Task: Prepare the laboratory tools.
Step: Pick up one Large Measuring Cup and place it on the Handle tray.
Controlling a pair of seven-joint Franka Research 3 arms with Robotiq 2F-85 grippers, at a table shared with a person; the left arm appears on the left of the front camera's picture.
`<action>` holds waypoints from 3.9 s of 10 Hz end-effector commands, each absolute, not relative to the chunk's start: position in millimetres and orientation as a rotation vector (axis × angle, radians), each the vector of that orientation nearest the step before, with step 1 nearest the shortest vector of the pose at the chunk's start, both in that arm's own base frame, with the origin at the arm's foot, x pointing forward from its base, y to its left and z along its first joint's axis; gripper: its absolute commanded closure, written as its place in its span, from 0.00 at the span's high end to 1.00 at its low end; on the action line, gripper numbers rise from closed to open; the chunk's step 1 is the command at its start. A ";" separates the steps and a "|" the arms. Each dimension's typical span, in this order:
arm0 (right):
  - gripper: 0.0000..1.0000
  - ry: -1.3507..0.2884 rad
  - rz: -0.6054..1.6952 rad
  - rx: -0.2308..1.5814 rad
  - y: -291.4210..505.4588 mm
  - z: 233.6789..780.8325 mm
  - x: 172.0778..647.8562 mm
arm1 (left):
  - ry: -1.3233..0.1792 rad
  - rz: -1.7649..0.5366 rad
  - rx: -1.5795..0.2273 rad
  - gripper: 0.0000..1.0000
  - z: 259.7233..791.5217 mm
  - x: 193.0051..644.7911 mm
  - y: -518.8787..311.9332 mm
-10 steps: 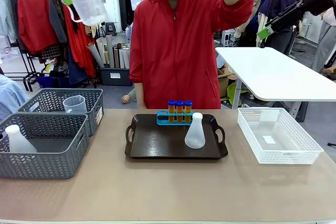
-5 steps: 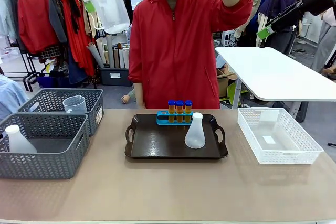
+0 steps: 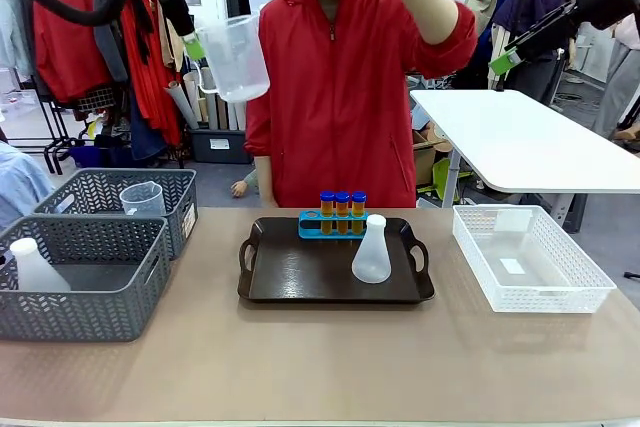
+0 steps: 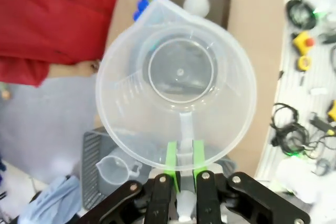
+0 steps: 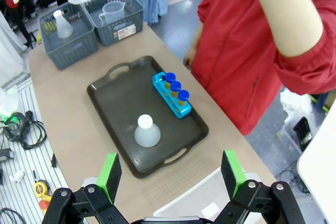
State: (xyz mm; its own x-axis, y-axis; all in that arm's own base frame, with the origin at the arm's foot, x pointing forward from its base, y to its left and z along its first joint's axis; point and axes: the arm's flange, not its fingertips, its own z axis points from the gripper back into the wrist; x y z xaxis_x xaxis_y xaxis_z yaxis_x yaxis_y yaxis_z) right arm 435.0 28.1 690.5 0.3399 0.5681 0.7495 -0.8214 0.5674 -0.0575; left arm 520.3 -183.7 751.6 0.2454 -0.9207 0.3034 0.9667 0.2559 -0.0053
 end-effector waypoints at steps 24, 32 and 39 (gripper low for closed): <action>1.00 -0.815 0.932 0.365 27.6 691.6 434.6 | -0.166 -1.324 -0.227 0.00 672.9 510.0 -211.5; 1.00 -0.815 0.932 0.365 27.6 691.6 434.6 | -0.045 -1.629 -0.152 0.00 624.7 532.7 -283.4; 1.00 -0.815 0.932 0.365 27.6 691.6 434.6 | -0.024 -1.678 -0.064 0.00 540.9 542.7 -334.3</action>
